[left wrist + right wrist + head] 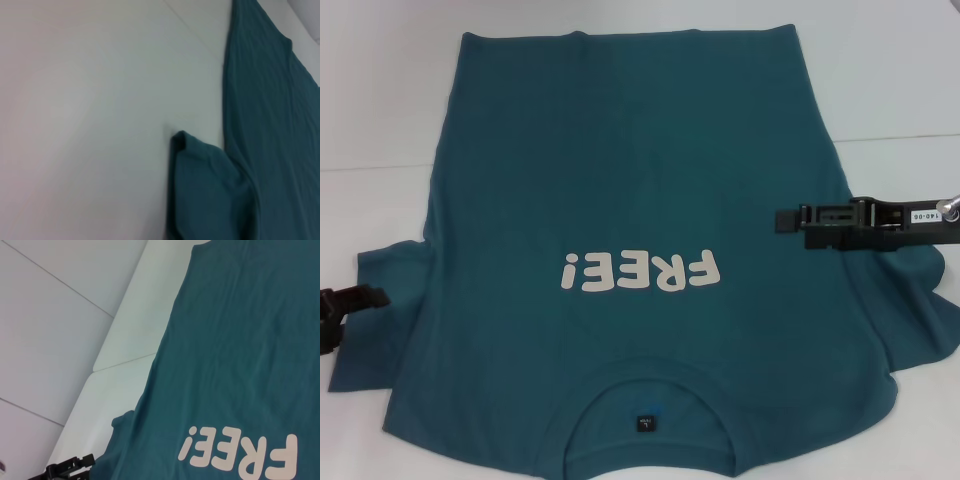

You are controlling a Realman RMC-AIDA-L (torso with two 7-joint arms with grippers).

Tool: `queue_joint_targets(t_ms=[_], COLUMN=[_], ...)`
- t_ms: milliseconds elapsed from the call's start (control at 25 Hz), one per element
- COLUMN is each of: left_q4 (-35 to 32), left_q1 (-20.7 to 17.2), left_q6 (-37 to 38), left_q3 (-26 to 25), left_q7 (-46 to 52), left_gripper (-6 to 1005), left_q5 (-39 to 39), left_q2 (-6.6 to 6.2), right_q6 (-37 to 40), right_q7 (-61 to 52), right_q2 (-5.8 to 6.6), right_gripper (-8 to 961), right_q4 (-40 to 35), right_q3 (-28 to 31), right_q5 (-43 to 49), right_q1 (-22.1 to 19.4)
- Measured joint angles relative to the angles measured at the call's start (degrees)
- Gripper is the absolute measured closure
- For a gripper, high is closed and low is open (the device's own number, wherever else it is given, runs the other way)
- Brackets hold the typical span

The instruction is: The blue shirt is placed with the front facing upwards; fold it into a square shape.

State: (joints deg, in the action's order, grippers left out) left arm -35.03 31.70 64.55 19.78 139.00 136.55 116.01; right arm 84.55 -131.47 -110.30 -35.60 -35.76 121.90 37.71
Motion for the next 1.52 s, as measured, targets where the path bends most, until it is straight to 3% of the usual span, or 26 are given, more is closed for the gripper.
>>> queue_joint_targets(t_ms=[280, 720, 1120, 1520], left_q4=[0.5, 0.2, -0.8, -5.3], left_q1=[1.7, 1.9, 2.2, 2.5], left_q6=[1.4, 1.2, 1.4, -1.3], left_q3=[1.6, 2.1, 3.2, 6.5], left_q7=[1.2, 1.7, -0.6, -1.0], left_gripper=[331, 555, 963, 960], left_q5=[0.6, 1.1, 2.2, 5.2], left_q2=[-0.72, -0.84, -0.83, -0.93], right_q6=[0.0, 0.1, 0.2, 0.0], right_q7=[0.1, 0.4, 0.4, 0.4], right_q2=[0.14, 0.26, 0.26, 0.26], right_gripper=[36, 36, 36, 35], right_q4=[0.0, 0.0, 0.0, 0.1], right_q3=[0.1, 0.2, 0.2, 0.2], right_q5=[-0.4, -0.4, -0.4, -0.4], right_q1=[-0.4, -0.4, -0.5, -0.7])
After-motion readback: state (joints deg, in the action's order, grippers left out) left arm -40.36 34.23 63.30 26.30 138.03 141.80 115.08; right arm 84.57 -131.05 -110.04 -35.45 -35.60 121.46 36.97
